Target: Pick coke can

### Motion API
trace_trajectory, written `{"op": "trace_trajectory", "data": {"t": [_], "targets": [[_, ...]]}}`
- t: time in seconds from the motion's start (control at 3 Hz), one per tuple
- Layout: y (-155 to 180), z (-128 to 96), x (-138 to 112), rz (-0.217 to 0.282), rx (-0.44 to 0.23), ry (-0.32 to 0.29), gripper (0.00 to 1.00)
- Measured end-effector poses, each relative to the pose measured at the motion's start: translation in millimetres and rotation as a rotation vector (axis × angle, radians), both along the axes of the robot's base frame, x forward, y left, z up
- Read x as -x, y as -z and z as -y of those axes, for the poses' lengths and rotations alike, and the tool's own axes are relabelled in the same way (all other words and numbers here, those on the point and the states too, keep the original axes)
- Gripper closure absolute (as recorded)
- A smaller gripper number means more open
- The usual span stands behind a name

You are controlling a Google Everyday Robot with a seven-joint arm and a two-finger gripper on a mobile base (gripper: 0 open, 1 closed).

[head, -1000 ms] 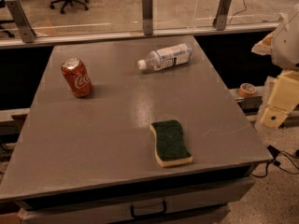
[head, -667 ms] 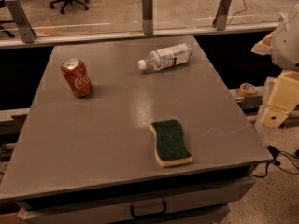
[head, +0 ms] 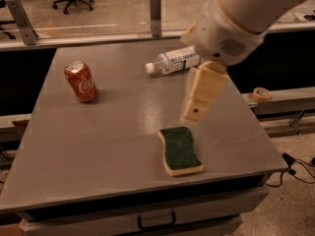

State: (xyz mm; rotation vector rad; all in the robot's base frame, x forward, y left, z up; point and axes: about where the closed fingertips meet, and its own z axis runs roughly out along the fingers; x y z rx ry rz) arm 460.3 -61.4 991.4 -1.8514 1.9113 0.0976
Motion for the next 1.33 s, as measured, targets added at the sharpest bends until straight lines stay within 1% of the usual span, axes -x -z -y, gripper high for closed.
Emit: {"op": "trace_trajectory", "data": {"t": [0.33, 0.67, 1.0, 1.33], "targets": [[-29.3, -103.5, -6.1, 0.063, -0.109, -0.170, 0.00], [-29.4, -103.5, -6.0, 0.063, -0.109, -0.170, 0.00], [-24.4, -113.0, -9.3, 0.048, -0.159, -0.198, 0.00], [-2.4, -160.0, -23.5, 0.014, -0.276, -0.251, 0.00]]}}
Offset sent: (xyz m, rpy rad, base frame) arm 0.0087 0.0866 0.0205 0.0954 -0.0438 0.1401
